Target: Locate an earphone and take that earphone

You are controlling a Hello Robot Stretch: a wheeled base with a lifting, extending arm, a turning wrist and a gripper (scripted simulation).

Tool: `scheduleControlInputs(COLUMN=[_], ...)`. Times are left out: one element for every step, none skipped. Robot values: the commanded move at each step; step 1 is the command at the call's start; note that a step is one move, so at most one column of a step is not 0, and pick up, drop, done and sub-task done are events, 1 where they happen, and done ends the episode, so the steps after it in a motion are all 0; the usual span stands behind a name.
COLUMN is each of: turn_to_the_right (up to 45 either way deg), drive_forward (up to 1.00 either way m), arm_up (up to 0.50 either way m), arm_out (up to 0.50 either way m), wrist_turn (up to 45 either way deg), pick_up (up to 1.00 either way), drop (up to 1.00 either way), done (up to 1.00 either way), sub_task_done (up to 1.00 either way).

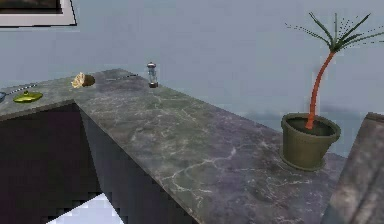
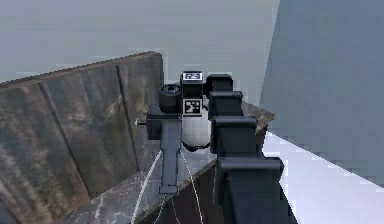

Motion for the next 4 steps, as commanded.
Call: scheduleControlInputs(turn_to_the_right=[0.0,0.0,0.0,0.0], drive_forward=[0.00,0.00,0.00,0.00], arm_up=[0.00,0.00,0.00,0.00], arm_out=[0.00,0.00,0.00,0.00], wrist_turn=[45.0,45.0,45.0,45.0], pick_up=[0.00,0.00,0.00,0.00], drop=[0.00,0.00,0.00,0.00], done=[0.00,0.00,0.00,0.00], sub_task_done=[0.00,0.00,0.00,0.00])
